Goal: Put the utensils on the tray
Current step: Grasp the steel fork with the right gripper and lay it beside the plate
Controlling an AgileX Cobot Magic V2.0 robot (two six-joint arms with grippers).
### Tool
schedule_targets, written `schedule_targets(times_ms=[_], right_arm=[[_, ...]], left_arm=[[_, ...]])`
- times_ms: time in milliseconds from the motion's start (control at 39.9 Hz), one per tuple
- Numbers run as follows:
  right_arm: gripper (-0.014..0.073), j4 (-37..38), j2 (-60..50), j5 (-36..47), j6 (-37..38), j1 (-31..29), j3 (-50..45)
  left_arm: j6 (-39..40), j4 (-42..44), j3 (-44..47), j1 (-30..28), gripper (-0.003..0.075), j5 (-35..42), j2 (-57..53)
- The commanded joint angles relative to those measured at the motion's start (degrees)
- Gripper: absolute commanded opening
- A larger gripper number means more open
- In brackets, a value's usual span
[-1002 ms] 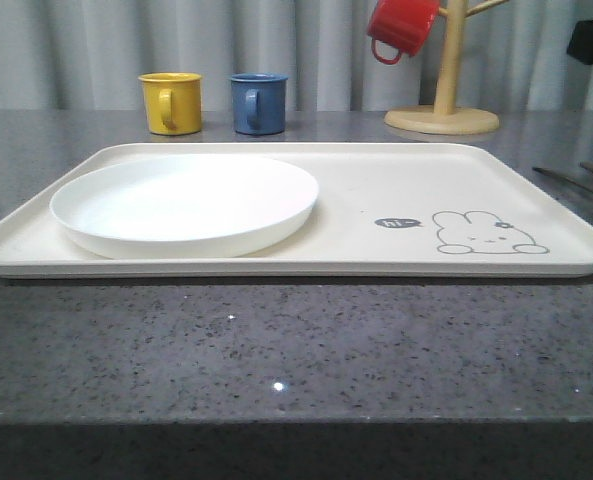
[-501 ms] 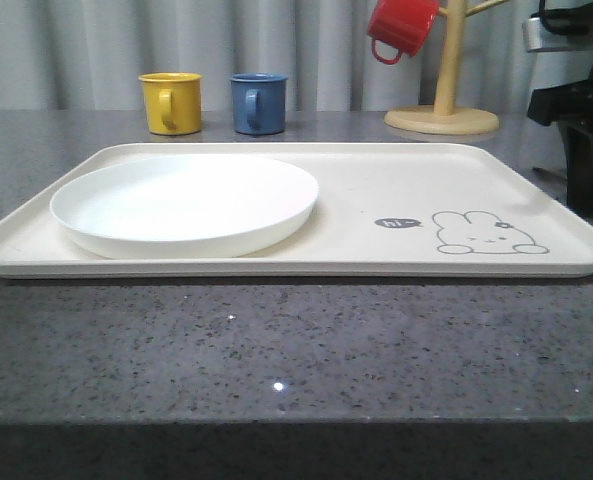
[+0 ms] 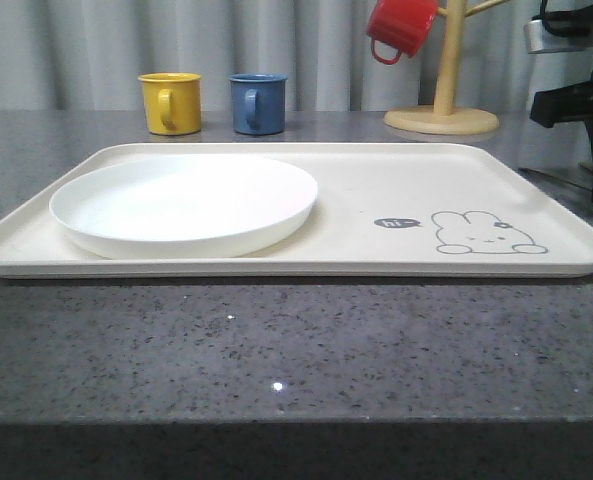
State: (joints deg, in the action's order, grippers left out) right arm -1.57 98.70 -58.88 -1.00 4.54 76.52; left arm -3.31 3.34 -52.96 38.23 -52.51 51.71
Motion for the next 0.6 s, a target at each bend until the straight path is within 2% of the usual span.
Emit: schedule_targets(times_ms=[0, 225, 426, 576], right_arm=[[0.0002, -0.50, -3.58, -0.83, -0.68, -0.14, 1.54], [0.0001, -0.57, -9.57, -3.95, -0.68, 3.61, 2.69], [0.0003, -3.24, -9.68, -9.45, -0.14, 13.02, 8.93], [0.0004, -3.13, -7.03, -9.12, 6.10, 19.58, 12.87]], left_arm=[[0.57, 0.12, -1.48, 0.44, 0.0388, 3.44, -0.55], [0.57, 0.12, -1.48, 0.44, 0.0388, 3.44, -0.55], [0.57, 0.12, -1.48, 0.44, 0.0388, 3.44, -0.55], [0.57, 0.12, -1.48, 0.44, 0.0388, 3.44, -0.55]])
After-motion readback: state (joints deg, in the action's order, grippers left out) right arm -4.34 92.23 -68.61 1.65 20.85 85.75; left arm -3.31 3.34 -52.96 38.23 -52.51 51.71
